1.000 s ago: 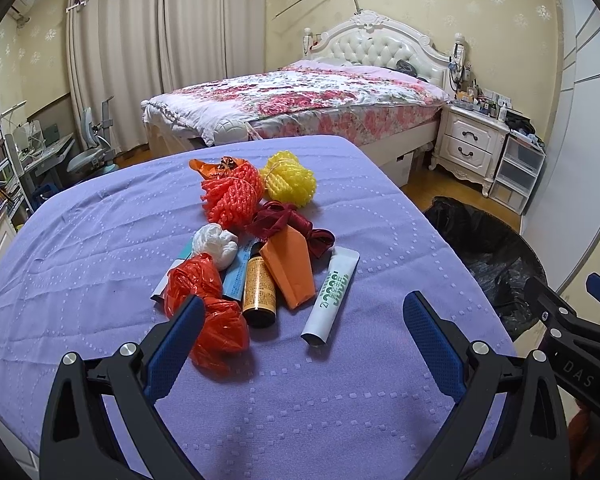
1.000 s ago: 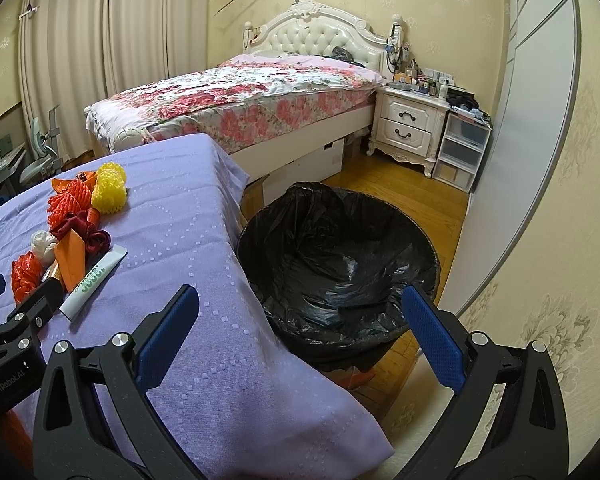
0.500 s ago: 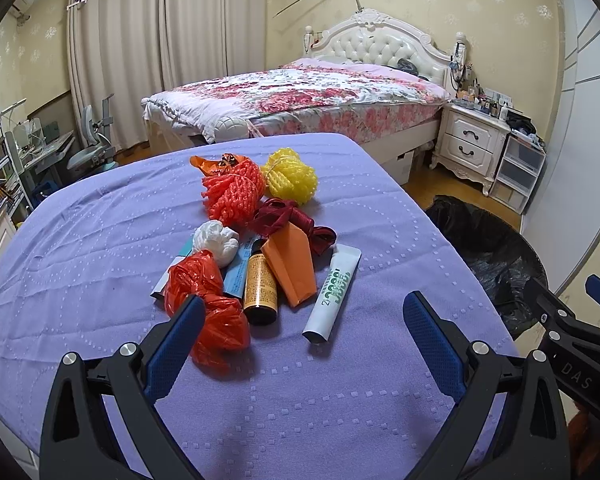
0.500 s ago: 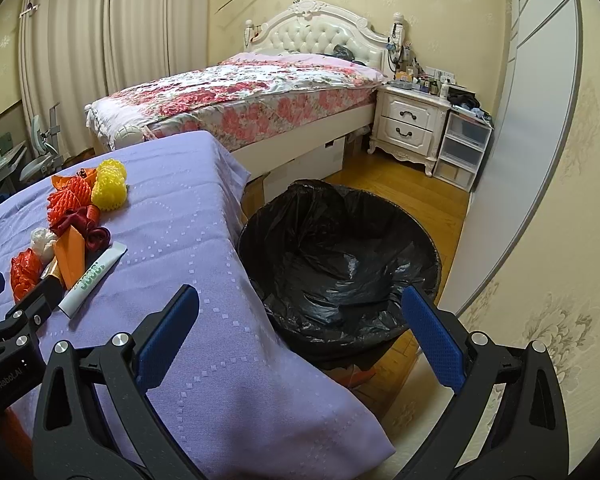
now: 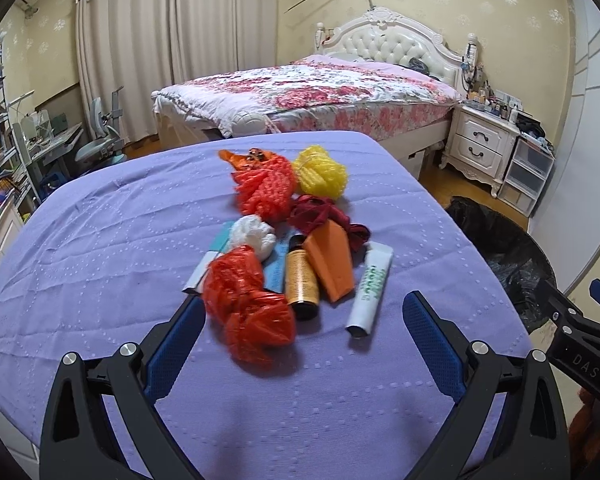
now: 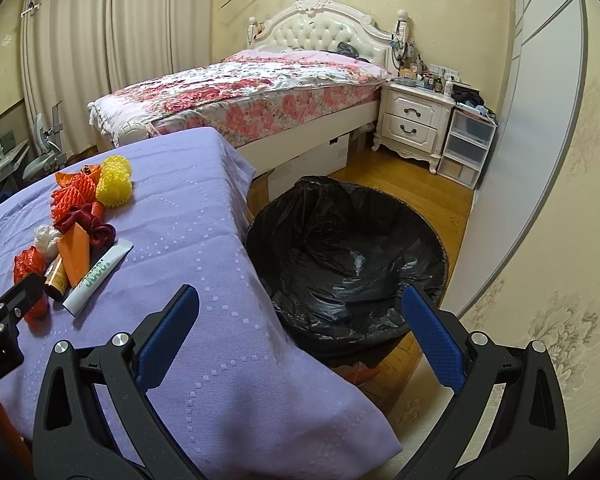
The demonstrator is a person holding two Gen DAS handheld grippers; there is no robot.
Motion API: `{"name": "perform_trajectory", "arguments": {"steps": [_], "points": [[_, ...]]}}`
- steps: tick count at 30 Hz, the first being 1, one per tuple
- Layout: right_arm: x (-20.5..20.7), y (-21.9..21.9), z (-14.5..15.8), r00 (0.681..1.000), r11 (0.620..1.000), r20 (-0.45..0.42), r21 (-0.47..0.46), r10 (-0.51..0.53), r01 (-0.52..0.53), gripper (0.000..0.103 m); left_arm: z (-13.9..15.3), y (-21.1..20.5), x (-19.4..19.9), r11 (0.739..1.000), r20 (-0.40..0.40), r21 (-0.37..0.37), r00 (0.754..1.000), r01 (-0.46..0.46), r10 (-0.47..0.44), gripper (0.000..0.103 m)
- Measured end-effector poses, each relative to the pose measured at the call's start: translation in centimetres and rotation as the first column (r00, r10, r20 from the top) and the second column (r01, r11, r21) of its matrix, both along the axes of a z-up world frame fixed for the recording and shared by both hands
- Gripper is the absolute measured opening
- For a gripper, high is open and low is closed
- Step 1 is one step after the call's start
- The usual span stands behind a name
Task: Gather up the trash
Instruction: 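Lower the left tool onto the red plastic bag and close it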
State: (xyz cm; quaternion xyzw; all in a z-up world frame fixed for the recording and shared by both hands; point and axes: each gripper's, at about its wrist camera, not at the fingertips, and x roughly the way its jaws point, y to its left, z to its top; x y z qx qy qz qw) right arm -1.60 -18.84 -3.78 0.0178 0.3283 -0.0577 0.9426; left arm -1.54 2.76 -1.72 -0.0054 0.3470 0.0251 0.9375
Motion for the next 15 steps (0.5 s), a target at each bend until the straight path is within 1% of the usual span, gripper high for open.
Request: {"name": "perform_trajectory", "arguments": {"steps": [3,5,6,7,10,13,15], "points": [[0.3,0.8,0.3,1.000,1.000,-0.009,-0.001,0.024,-0.024,0.095,0.0,1.1,-0.4,1.000,-0.005,0.002,1.000,-0.016,0.016,0.096],[0.5,1.3,0.3,0.999,0.999,-0.020,0.001,0.039,-0.039,0.083,0.2,1.8,-0.6,1.000,-0.009,0.002,1.000,-0.025,0.025,0.095],[0.5,1.4,0.2,0.998,0.999,-0.027,0.007,0.048,-0.048,0.082,0.1,2.0,-0.7,1.000,-0.012,0.004,1.000,-0.029,0.029,0.094],[0.6,1.4,0.0,0.998,0.998,-0.034,0.013,0.056,-0.055,0.082,0.0,2.2,-0.8,0.999,-0.014,0.006,0.999,-0.034,0.034,0.092],[0.7,1.8,-0.2,0.997,0.998,-0.042,0.015,0.064,-0.064,0.082,-0.3,2.8,-0.4,0.999,-0.036,0.002,0.999,-0.037,0.037,0.077],[0.7,1.7,-0.3,0.996,0.997,-0.048,0.023,0.070,-0.069,0.082,-0.5,3.3,0.1,0.999,-0.061,-0.021,0.997,-0.044,0.042,0.077],[1.1,1.8,-0.2,0.996,0.997,-0.050,0.029,0.069,-0.067,0.082,-0.4,3.6,0.6,0.999,-0.067,-0.021,0.997,-0.049,0.048,0.077]]}}
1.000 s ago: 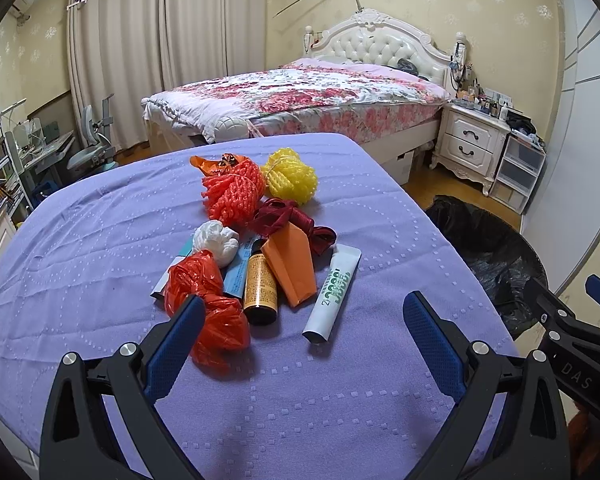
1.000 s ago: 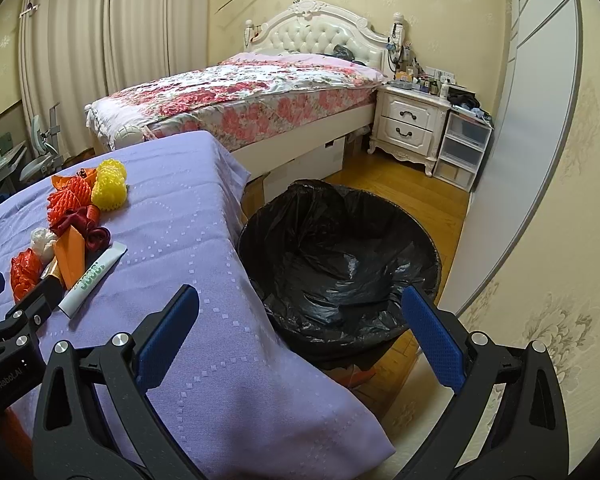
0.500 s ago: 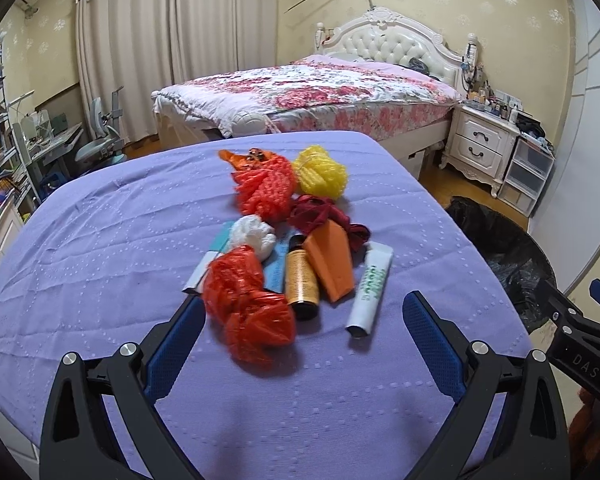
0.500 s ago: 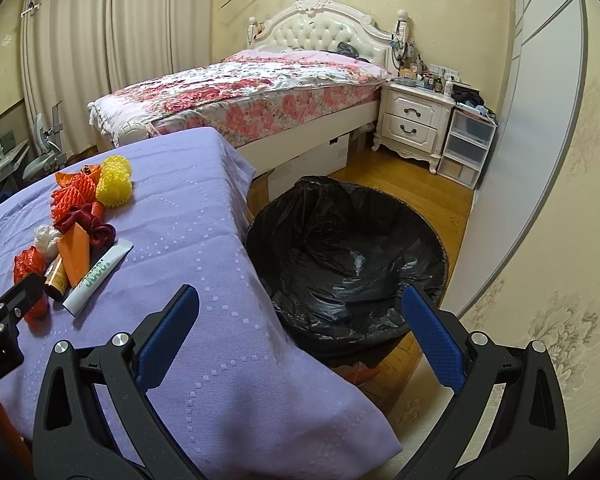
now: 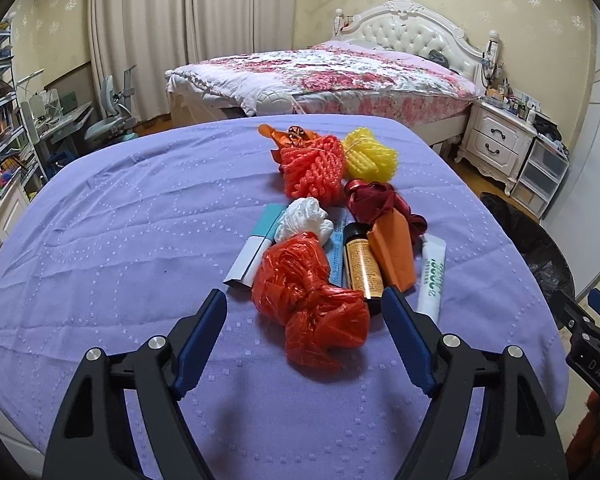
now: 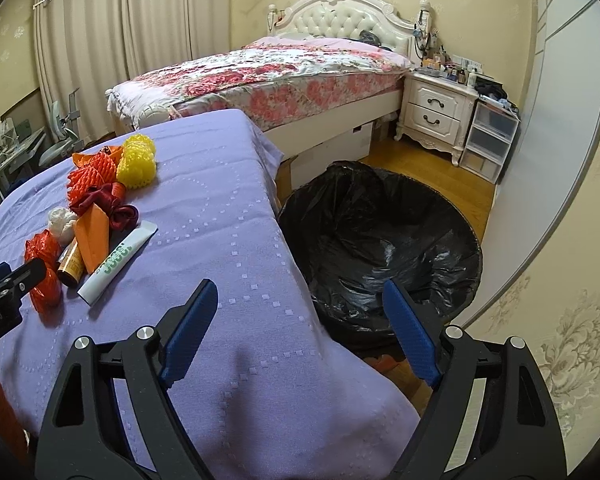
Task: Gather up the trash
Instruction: 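Lower the left tool onto the red plastic bag and close it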
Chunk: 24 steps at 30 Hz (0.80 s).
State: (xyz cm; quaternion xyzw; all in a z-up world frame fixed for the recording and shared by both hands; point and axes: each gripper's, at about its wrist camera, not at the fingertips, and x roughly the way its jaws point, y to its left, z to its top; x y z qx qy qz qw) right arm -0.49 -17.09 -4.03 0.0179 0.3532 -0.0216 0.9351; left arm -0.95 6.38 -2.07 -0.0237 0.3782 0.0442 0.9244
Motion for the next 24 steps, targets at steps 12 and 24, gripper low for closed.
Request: {"name": "perform_trajectory", "arguments": {"steps": [12,24], "points": [[1.2,1.5,-0.5,0.999,0.999,-0.019,0.009,0.036,-0.036,0.082,-0.5,0.4,0.6,1.000,-0.025,0.001,0.999,0.022,-0.022,0.062],[0.6,3.1,-0.3,0.997,0.997,-0.014,-0.010,0.078,-0.078,0.082,0.6,1.1,-0.5,0.998,0.008,-0.019,0.999,0.053,-0.053,0.043]]}}
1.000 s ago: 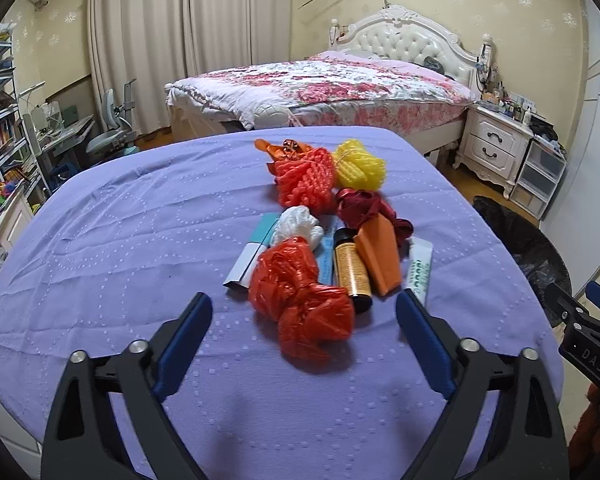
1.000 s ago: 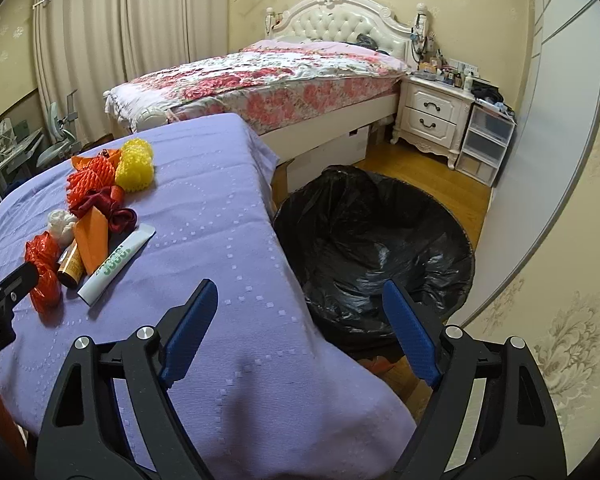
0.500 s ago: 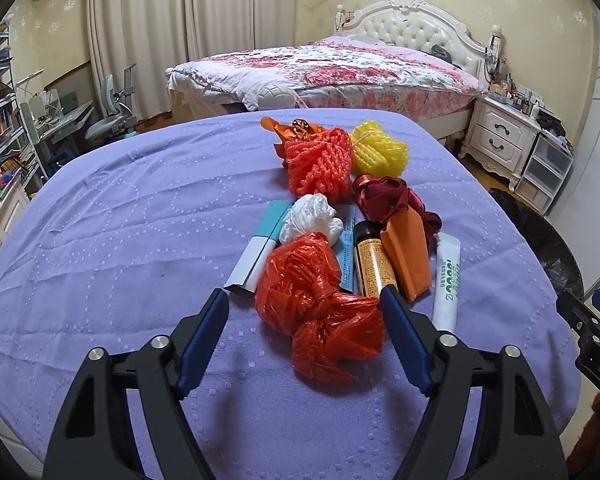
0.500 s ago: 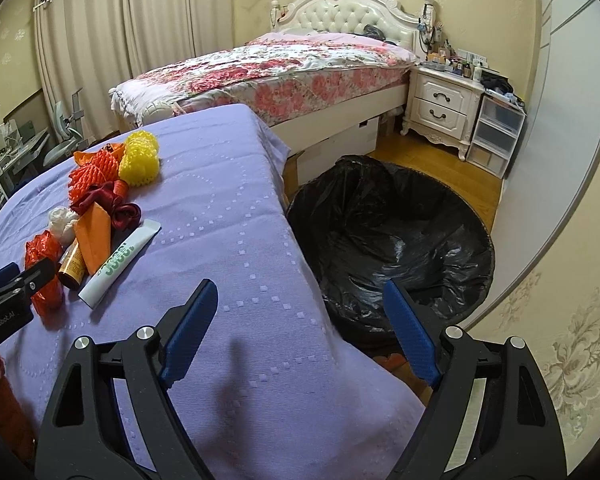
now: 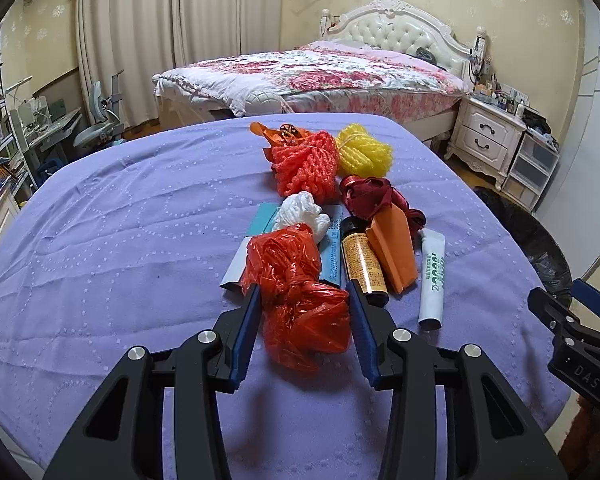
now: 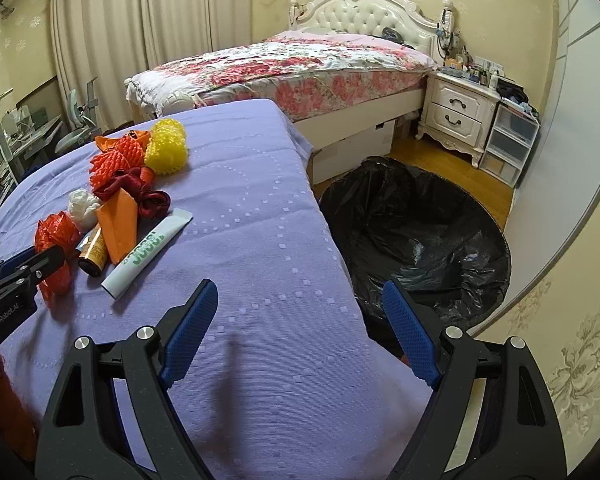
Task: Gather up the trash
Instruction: 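Lower the left tool onto the red plastic bag and close it, then move the right tool to the white-green toothpaste tube while left holds the red bag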
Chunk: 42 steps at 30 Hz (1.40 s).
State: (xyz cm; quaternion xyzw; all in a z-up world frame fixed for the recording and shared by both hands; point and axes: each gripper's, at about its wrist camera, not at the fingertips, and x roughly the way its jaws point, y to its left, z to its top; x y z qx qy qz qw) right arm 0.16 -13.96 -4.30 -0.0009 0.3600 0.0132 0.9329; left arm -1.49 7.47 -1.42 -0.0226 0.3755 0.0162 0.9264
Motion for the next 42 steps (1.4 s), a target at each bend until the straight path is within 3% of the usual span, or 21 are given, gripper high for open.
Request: {"name": "perform_trajectory", "arguments": {"steps": [11,21,30,34,42], "points": [[0.4,2.7,1.3,0.998,0.998,0.020,-0.020,0.068,-0.067,0.082,1.7,2.8,-1.3,0.999,0.039,-0.019,0.998,-0.045,0.045,0.043],[2.8,7.3,2.8,0.984,0.985,0.048,-0.012,0.174,-0.174,0.081,1.5,6.7,-1.1,0.991,0.042,-0.022,0.990,-0.131,0.132,0.043],[4.5,10.3,2.8,0.971,0.971,0.015,0.004,0.240,-0.240,0.071,1.3,9.9,-0.8,0.981,0.050,-0.001,0.980,-0.195,0.195,0.043],[4.2,11.0,1.7,0.962,0.962,-0.033,0.018,0.272,-0.272,0.056,0.8,11.2,-0.7,0.976,0.037,-0.007,0.975,-0.217,0.217,0.043],[4.6,11.7,0.9,0.958,0.960,-0.061,0.021,0.280,-0.279,0.055,0.2,12.3,-1.0,0.973,0.019,-0.028,0.973,-0.229,0.230,0.043]]}}
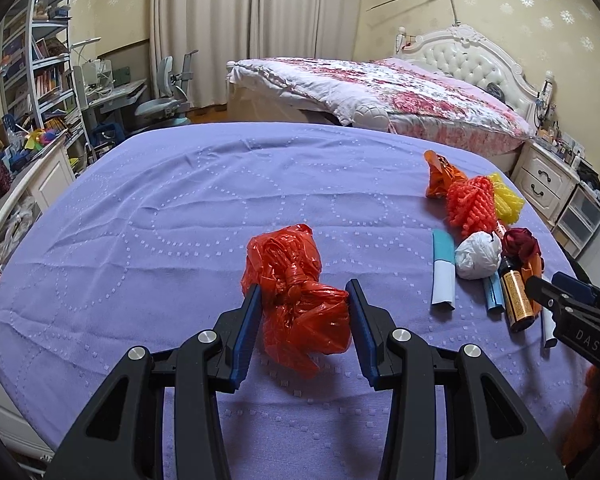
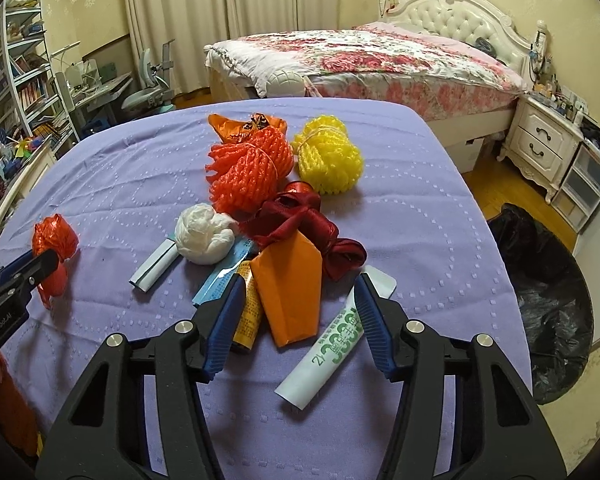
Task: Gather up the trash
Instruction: 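Move the right tool to the white-green toothpaste tube while left holds the red bag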
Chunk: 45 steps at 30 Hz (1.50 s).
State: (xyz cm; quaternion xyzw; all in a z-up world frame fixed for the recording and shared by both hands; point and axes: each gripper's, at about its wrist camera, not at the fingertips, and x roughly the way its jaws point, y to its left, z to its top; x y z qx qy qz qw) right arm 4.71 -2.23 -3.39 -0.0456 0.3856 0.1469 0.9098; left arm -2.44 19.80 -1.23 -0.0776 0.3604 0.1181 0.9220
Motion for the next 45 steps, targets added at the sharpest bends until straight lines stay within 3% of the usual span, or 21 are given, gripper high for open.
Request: {"name": "perform_trajectory", "arguments": {"steps": [3,5,8,21,23,30,32,35,45], "points": [[0.3,-0.1,-0.1,1.000,1.000,-0.012,0.014,-0.002,0.002,0.054,0.0,0.1,-0.1,1.000,0.000,-0.001,1.000,0.000,0.000,0.043],[0.4,-0.2,-0.3,1.000,0.999,-0.024,0.043,0.010,-0.009,0.042,0.0,0.2,-0.1,1.000,0.001,-0.003,1.000,-0.001,0.001,0.043],[0.6,-0.4,-0.3,0.999,0.997,-0.043,0.079,0.025,-0.022,0.033,0.0,0.4,-0.2,1.000,0.002,-0.005,1.000,-0.002,0.002,0.043],[-1.0,-0.5,0.7,0.999,0.996,-0.021,0.083,0.039,-0.037,0.032,1.0,-0.2,-0.8,1.000,0.019,0.002,1.000,0.012,-0.012,0.043],[-1.4,-0.7,0.9,0.999,0.995,-0.017,0.087,0.045,-0.043,0.010,1.1,-0.5,-0.9,1.000,0.023,0.004,1.000,0.019,-0.019,0.043],[-1.9,-1.7,0.9,0.999,0.995,-0.029,0.095,0.031,-0.029,0.012,1.2,-2.5,-1.0,0.998,0.021,0.006,0.998,0.063,-0.063,0.043],[-1.9,-2.0,0.6,0.999,0.995,-0.041,0.097,0.031,-0.027,0.024,1.2,-2.9,-1.1,0.998,0.022,0.010,0.997,0.068,-0.068,0.043],[-2.1,-2.1,0.2,0.999,0.996,-0.043,0.087,0.032,-0.028,0.034,1.1,-3.1,-1.1,0.997,0.019,0.016,0.997,0.069,-0.070,0.043],[-1.4,-1.2,-0.8,0.996,0.997,-0.075,0.074,0.043,-0.037,0.042,0.2,-2.3,-0.7,0.999,0.002,0.005,0.999,0.049,-0.049,0.043]]}}
